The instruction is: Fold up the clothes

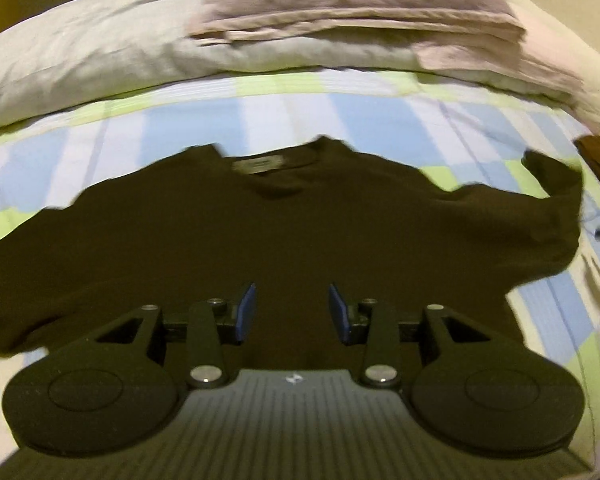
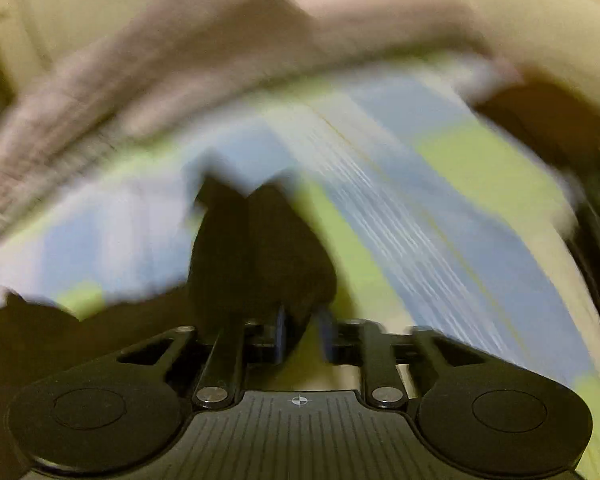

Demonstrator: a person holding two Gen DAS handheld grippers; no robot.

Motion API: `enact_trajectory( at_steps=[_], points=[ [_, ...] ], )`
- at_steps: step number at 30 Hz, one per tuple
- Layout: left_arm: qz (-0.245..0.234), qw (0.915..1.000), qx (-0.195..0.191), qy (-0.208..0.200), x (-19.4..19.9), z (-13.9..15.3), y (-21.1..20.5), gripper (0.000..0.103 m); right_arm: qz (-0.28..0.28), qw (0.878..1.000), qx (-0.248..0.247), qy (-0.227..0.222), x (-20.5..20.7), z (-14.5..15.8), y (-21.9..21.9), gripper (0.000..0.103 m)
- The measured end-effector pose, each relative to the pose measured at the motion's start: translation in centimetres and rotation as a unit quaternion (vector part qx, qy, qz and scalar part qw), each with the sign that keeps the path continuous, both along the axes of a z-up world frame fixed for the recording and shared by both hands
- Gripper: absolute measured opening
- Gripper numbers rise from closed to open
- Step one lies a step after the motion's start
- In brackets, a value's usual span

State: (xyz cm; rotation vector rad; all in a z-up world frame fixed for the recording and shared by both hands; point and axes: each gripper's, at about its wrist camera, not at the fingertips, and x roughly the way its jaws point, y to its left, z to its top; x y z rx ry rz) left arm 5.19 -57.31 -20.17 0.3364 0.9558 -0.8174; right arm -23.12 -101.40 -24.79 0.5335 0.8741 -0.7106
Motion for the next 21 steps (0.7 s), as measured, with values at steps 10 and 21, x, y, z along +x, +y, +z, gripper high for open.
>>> enact_trajectory(
  at_steps=[10, 21],
  points=[
    [-0.049, 0.9986, 0.018, 0.008, -3.3, -0.6, -4.9, 0.038, 0.024, 0.999, 0.03, -0.029, -2.2, -0.6, -3.8, 0.048],
    [-0.035, 0.9968, 0.067, 0.026, -6.1, -2.5, -5.7, 0.038, 0.125, 0.991, 0.0, -0.039, 3.2, -5.2, -12.6, 0.048]
  ],
)
